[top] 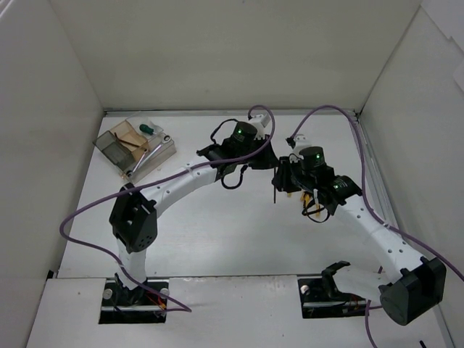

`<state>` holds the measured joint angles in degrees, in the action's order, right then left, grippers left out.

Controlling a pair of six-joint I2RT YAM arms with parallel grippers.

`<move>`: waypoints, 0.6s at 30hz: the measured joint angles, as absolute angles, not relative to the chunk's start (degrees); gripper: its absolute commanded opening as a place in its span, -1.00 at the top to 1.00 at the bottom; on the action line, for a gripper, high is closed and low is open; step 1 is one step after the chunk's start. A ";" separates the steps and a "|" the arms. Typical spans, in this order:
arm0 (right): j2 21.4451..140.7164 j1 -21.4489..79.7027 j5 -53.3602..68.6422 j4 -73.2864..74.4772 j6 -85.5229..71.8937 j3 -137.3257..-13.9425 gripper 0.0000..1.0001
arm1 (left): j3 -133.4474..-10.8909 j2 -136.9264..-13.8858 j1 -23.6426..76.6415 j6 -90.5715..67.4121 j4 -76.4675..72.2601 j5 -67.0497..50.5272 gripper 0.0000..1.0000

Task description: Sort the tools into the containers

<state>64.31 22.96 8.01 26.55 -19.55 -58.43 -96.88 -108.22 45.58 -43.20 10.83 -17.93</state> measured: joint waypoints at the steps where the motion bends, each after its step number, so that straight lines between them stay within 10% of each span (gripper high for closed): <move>1: 64.10 22.96 7.97 26.50 -19.55 -58.43 0.24 | -96.88 -108.22 45.65 -43.00 10.79 -17.78 1.00; 6: 62.13 23.22 6.92 26.48 -19.66 -58.43 -0.27 | -95.70 -107.33 44.31 -42.87 10.41 -17.12 1.00; 18: 56.73 23.20 0.16 27.73 -19.66 -56.66 -0.36 | -85.65 -94.04 12.88 -41.43 9.52 -8.16 1.00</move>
<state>56.73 23.20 0.16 27.73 -19.66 -56.66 -85.65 -94.04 12.88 -41.43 9.52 -8.16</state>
